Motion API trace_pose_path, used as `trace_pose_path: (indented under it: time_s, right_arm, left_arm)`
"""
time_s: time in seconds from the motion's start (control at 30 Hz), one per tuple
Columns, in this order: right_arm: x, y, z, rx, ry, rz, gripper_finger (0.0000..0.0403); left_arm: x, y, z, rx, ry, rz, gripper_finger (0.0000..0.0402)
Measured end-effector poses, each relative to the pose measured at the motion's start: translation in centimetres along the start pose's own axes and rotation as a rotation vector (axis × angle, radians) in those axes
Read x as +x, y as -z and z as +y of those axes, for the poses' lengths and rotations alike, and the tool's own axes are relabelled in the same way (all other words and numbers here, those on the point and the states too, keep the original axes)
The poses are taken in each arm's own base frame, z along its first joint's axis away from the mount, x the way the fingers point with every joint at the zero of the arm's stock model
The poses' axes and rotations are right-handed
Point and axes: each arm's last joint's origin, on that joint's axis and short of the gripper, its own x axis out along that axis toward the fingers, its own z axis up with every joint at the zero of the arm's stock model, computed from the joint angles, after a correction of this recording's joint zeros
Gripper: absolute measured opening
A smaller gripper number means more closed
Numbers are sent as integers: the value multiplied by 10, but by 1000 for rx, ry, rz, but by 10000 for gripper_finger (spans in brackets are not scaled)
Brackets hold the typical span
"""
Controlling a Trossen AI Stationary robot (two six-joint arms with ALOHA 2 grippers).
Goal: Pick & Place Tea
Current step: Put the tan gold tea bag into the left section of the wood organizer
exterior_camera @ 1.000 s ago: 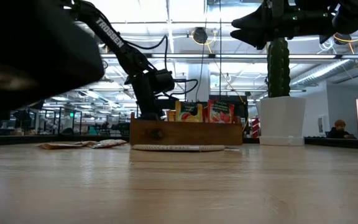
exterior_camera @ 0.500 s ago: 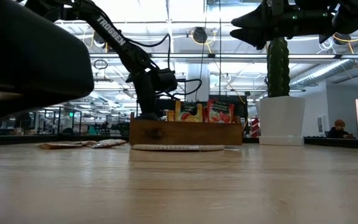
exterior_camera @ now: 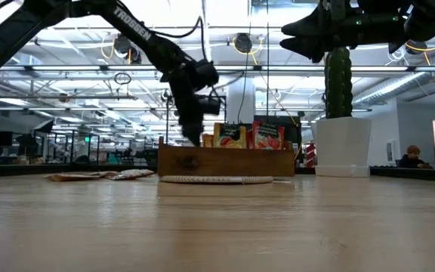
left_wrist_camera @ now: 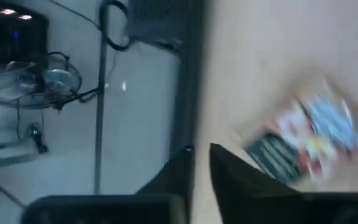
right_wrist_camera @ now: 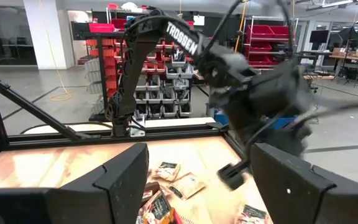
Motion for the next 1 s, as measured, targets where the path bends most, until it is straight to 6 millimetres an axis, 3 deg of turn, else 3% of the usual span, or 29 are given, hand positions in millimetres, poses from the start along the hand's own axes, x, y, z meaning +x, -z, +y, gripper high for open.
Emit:
trace_pose_path:
  time_s: [0.1, 0.2, 0.3, 0.47, 0.63, 0.77, 1.0]
  right_arm:
    - [0, 0, 0, 0, 0, 0, 261]
    - [0, 1, 0, 1, 0, 6, 261]
    - [0, 1, 0, 2, -1, 9, 261]
    - [0, 1, 0, 2, -1, 7, 261]
    - [0, 1, 0, 8, -1, 9, 261]
    - [0, 0, 0, 19, 0, 2, 261]
    - [0, 0, 0, 32, 0, -3, 260]
  left_arm:
    - [-8, -9, 20, -111, 60, -96, 108]
    - [-15, -15, 26, -198, 196, -189, 152]
    - [-15, -20, 20, -272, 241, -186, 185]
    - [14, -16, -1, -245, 271, -74, 219]
    - [35, -13, -16, -244, 279, 15, 225]
    - [24, -17, -2, -340, 342, -16, 213]
    - [24, -17, -2, -337, 307, 31, 194]
